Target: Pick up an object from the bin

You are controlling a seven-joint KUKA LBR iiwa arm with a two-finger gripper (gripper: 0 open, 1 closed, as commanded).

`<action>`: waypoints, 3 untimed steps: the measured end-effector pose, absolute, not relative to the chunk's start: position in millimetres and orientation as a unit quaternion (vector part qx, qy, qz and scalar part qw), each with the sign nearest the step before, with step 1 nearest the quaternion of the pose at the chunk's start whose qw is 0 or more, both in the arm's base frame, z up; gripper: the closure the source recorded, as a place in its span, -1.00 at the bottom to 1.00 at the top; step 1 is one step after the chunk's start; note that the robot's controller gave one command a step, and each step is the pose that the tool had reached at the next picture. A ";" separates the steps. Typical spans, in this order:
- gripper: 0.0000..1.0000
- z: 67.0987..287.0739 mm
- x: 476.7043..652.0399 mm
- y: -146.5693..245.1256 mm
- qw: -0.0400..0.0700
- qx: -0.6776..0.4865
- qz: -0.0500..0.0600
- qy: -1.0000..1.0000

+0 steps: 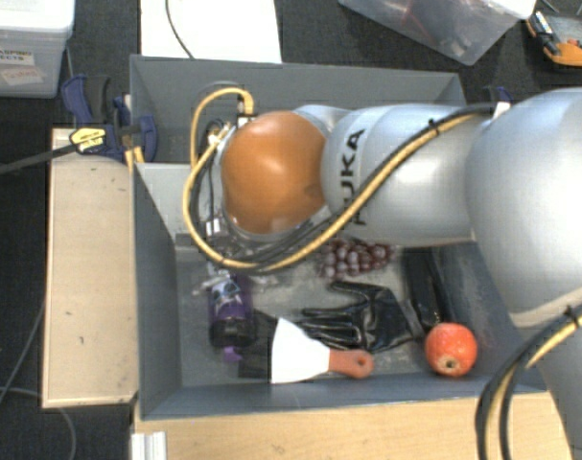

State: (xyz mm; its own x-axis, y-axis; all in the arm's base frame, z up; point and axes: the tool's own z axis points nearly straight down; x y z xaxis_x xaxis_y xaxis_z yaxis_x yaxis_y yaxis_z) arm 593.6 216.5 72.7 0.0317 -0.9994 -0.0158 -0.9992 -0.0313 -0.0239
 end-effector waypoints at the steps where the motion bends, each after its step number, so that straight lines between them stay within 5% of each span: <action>1: 1.00 101.5 590.1 215.7 0.010 -0.716 0.000 0.698; 3: 1.00 137.9 590.3 216.3 0.012 -0.713 0.001 0.701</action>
Offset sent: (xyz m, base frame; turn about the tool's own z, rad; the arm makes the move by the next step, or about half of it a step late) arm -0.0025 -0.0006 0.0502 0.0025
